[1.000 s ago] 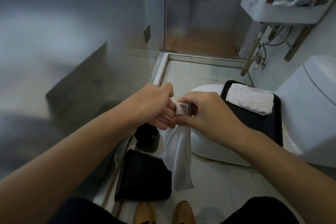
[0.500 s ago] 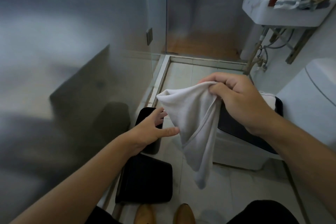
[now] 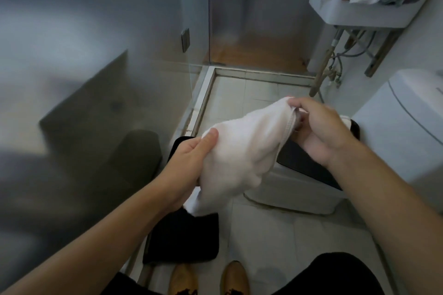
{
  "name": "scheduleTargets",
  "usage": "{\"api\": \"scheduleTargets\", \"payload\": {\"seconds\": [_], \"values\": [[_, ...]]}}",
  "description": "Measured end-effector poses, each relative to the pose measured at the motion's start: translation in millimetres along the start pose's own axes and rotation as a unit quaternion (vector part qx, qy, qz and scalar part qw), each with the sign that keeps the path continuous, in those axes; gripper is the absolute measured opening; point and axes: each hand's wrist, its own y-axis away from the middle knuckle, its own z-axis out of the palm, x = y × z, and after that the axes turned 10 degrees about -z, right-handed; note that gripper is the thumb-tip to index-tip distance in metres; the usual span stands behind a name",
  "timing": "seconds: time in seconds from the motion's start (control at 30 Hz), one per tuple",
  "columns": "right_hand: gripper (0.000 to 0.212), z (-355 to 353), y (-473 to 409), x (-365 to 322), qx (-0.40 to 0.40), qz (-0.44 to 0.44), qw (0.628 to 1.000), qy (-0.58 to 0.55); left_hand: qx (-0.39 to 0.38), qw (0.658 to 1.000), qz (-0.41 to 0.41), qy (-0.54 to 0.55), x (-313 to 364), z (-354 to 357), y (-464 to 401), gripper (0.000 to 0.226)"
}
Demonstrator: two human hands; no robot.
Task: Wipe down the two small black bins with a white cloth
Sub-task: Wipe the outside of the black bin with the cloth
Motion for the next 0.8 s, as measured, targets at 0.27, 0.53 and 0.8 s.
{"api": "scheduleTargets", "payload": {"seconds": [0.27,0.53,0.8], "values": [[0.095,0.2,33.5,79.8,-0.285,0.208,0.934,-0.053,-0.010,0.994,-0.051,0.100,21.2,-11.8,-0.8,0.039],[0.056,4.8,37.6,76.0,-0.115,0.044,0.991,-0.060,-0.047,0.993,-0.111,-0.013,-2.2,-34.2,4.4,0.048],[0.053,9.8,31.2,50.8,-0.283,-0.037,0.905,0.317,0.183,0.973,-0.129,-0.045,-4.1,-36.9,-19.3,0.083]]}}
